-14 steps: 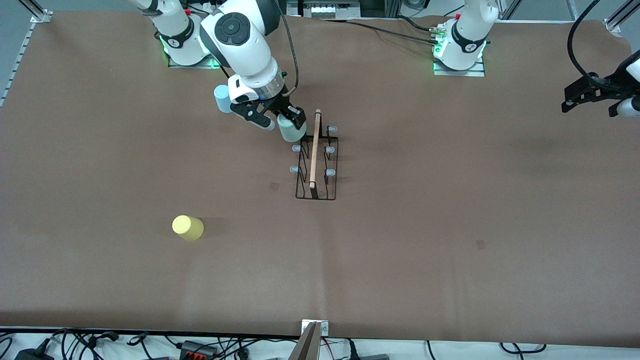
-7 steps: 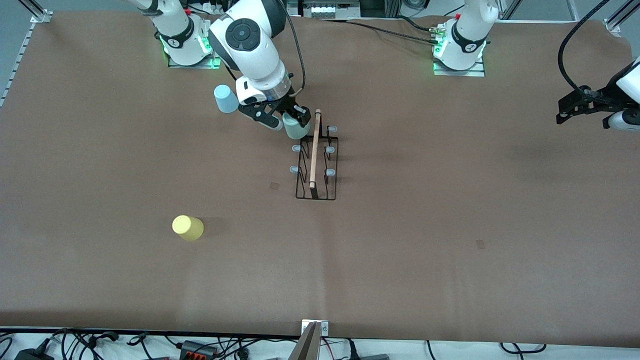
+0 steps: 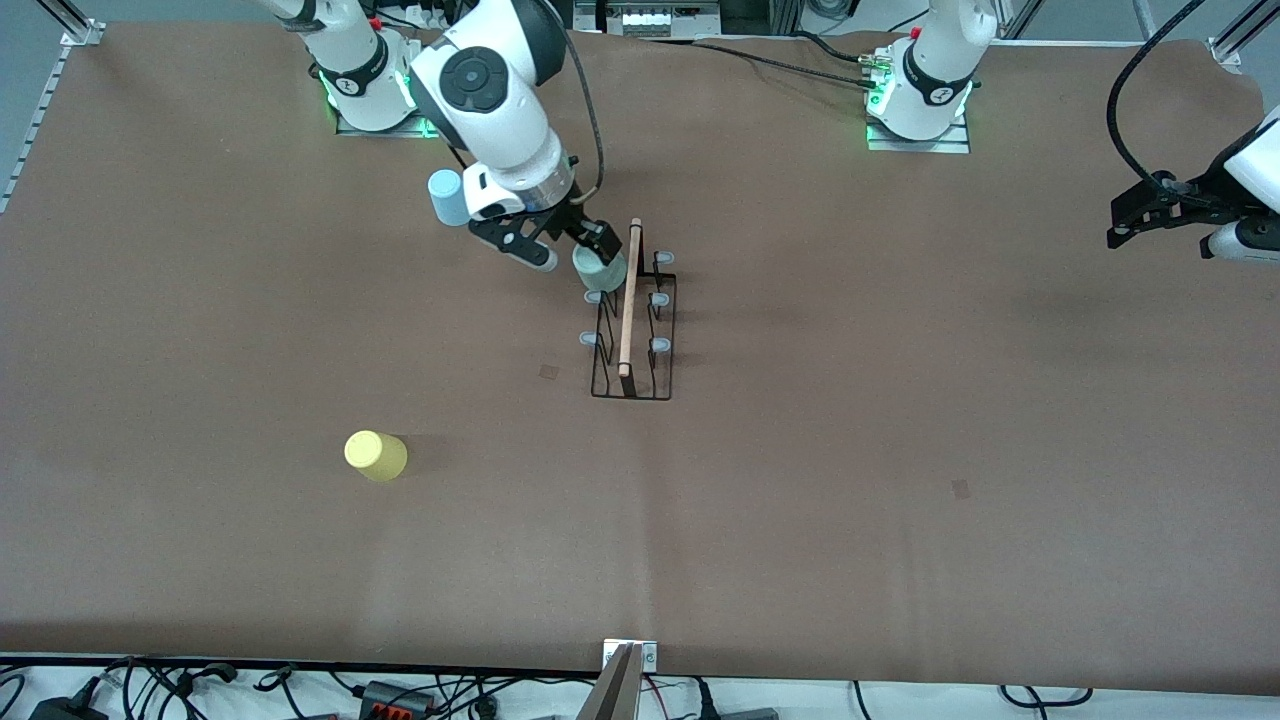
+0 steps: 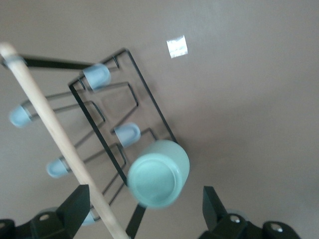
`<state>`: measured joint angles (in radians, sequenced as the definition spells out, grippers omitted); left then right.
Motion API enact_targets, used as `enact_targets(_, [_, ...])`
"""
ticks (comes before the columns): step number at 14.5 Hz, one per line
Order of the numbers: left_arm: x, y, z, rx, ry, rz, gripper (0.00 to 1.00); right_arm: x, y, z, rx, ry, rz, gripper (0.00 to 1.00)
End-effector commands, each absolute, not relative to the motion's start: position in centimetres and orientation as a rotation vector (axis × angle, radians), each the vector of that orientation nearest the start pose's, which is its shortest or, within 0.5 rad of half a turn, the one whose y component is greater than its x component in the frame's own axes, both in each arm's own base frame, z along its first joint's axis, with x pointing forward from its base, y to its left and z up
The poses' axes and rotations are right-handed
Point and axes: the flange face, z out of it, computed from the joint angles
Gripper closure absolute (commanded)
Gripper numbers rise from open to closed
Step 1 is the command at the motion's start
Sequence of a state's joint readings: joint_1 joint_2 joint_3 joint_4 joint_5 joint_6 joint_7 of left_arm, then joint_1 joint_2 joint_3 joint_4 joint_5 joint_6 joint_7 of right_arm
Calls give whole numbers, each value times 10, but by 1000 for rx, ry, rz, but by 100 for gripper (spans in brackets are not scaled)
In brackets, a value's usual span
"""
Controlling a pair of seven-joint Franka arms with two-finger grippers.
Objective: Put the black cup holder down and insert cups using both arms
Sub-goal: 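Lower the teal cup onto a rack peg and open the right gripper, then move the right gripper over to the yellow cup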
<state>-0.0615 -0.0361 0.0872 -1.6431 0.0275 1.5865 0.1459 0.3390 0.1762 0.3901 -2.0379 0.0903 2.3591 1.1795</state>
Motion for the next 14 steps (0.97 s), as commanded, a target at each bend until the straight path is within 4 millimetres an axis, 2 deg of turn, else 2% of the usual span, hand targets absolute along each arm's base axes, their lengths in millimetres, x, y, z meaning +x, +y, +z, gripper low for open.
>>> enact_targets(1, [544,17,615,-3119,190,15,0,490,341,412,-2864,681,-18,0])
enact_targets(3, [543,17,616,-3119,190,12,0,524,284,417,-2918,511,-53,0])
enact_targets(5, [544,17,615,-3119,188,15,0,550,231,413,-2971,253,-100,0])
enact_targets(6, [544,17,615,-3119,185,15,0,562,201,408,-2998,139,-117,0])
enact_targets(8, [544,16,615,-3119,185,14,0,584,154,387,-3026,-99,-122,0])
enact_targets(9, [544,16,615,-3119,185,14,0,601,130,379,-3035,-195,-133,0])
enact_targets(12, [544,16,615,-3119,183,14,0,647,102,350,-3069,-380,-141,0])
enact_targets(14, [543,16,616,-3119,181,14,0,668,109,332,-3122,-480,-148,0])
